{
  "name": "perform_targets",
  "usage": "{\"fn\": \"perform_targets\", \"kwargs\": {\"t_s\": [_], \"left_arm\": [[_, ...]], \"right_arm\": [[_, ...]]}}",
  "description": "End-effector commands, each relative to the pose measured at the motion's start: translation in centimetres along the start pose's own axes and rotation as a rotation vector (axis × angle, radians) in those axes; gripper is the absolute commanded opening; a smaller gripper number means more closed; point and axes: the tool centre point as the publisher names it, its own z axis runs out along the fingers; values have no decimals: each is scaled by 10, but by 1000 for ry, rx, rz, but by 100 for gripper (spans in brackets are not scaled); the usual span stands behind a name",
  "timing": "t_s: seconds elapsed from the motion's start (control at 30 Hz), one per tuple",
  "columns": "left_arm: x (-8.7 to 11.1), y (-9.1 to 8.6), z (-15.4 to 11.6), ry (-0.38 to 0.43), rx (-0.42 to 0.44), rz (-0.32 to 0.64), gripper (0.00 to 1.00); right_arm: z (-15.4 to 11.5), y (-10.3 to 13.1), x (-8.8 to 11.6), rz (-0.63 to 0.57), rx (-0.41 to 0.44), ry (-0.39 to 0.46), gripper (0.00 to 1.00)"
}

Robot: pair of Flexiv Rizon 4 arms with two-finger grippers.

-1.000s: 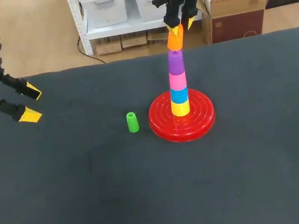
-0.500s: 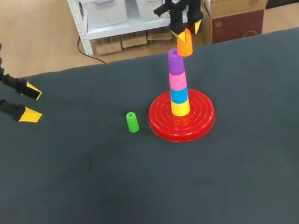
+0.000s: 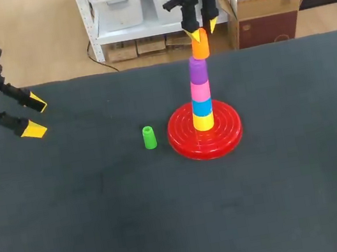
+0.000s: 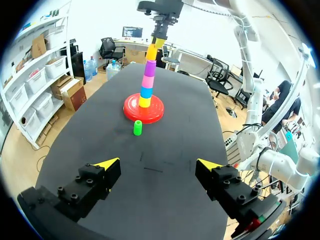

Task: Pick up and stack the cylinders on the red base in this order: pink,purple,orange,green

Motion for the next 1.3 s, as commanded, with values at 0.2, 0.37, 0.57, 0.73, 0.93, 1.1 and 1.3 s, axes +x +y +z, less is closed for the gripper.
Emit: {"fn": "perform_targets", "kwargs": {"t_s": [0.2,0.37,0.57,0.73,0.93,1.1,1.3], "left_arm": [[1,0,0,-1,-1,1,100],[1,0,0,-1,-1,1,100],[1,0,0,-1,-1,1,100],[1,0,0,-1,-1,1,100],[1,0,0,-1,-1,1,100],[1,0,0,-1,-1,1,100],[1,0,0,-1,-1,1,100]], "right_arm": [[-2,4,-12,-9,2,38,0],[0,6,-13,-14,-3,44,0],[2,5,-10,-15,-4,50,0],[4,5,-8,-12,-6,52,0],[5,6,-4,-13,-15,51,0],[7,8,-3,-14,-27,49,0],[5,7,2,-14,-25,42,0]]}}
